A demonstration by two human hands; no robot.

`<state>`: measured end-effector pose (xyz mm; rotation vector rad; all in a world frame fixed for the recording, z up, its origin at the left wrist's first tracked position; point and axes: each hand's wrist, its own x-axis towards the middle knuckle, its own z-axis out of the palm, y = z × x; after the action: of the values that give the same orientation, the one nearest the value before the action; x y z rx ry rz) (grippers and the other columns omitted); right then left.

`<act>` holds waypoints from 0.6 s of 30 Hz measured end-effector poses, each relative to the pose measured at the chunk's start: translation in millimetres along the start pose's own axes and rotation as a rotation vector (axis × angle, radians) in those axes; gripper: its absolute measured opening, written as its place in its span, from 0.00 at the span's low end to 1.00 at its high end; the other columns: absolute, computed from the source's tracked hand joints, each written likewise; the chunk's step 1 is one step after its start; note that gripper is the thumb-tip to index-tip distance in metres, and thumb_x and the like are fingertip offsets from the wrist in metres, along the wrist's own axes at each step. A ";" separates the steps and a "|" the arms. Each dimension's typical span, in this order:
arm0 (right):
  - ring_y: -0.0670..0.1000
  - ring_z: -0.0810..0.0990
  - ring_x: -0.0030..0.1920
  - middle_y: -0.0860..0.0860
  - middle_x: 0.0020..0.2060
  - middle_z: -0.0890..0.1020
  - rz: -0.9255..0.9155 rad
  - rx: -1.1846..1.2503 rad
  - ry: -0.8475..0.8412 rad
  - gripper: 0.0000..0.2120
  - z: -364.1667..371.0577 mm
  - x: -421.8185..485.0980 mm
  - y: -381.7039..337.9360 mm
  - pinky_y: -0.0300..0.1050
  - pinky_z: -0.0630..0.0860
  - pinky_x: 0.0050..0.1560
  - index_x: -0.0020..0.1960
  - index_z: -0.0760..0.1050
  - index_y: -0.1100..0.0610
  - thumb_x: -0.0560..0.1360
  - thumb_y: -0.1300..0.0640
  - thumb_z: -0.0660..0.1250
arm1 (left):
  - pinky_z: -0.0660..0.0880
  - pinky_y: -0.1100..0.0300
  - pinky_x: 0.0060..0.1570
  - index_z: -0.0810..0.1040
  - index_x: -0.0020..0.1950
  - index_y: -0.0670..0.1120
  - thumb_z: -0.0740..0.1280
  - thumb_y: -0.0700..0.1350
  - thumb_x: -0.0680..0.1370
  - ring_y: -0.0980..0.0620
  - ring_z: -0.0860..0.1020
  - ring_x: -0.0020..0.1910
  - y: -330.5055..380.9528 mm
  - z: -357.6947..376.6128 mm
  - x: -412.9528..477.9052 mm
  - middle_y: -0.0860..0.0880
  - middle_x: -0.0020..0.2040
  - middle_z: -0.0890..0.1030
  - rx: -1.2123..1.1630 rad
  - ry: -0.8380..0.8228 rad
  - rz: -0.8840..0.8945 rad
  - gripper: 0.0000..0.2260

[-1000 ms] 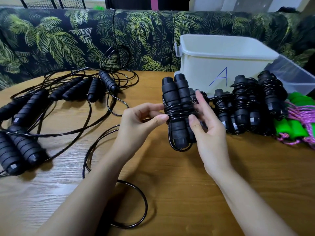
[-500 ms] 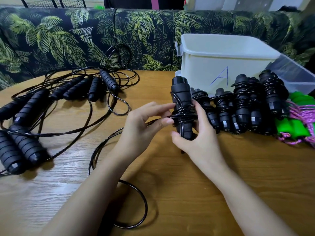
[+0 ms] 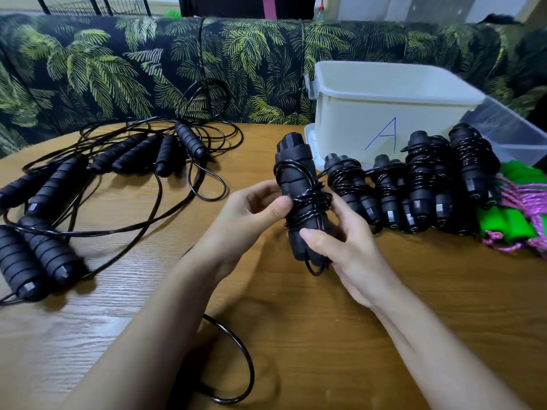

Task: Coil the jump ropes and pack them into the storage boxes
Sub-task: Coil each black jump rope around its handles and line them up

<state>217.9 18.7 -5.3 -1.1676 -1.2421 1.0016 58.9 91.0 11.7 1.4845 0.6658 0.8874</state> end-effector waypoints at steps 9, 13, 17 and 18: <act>0.36 0.64 0.71 0.43 0.69 0.68 -0.247 -0.425 0.163 0.36 14.5 -3.1 2.5 0.28 0.59 0.68 0.78 0.57 0.51 0.75 0.53 0.69 | 0.75 0.68 0.42 0.80 0.53 0.44 0.73 0.54 0.68 0.59 0.82 0.43 -6.6 7.7 1.8 0.52 0.41 0.84 0.060 0.298 0.041 0.19; 0.44 0.61 0.76 0.50 0.76 0.64 -0.297 -0.622 0.191 0.41 20.5 -5.9 9.5 0.27 0.55 0.71 0.80 0.53 0.52 0.75 0.52 0.72 | 0.75 0.64 0.41 0.80 0.46 0.48 0.79 0.57 0.66 0.57 0.82 0.41 -7.7 8.5 1.9 0.53 0.39 0.84 0.110 0.380 0.014 0.18; 0.47 0.67 0.72 0.52 0.74 0.67 -0.330 -0.831 0.267 0.40 21.0 -5.7 8.6 0.32 0.62 0.65 0.80 0.55 0.52 0.74 0.44 0.68 | 0.75 0.57 0.42 0.77 0.39 0.49 0.76 0.63 0.58 0.56 0.79 0.37 -12.9 11.4 4.0 0.55 0.34 0.80 0.140 0.438 -0.032 0.21; 0.46 0.67 0.71 0.53 0.74 0.68 -0.340 -0.833 0.282 0.39 20.8 -5.8 8.0 0.30 0.62 0.65 0.79 0.57 0.53 0.73 0.44 0.69 | 0.75 0.56 0.42 0.76 0.39 0.49 0.76 0.63 0.57 0.56 0.78 0.37 -13.3 12.1 4.3 0.56 0.32 0.78 0.143 0.449 -0.038 0.22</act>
<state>197.1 16.3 -15.0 -1.5745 -1.6031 0.0237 72.5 89.4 -0.6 1.4002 1.1020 1.1775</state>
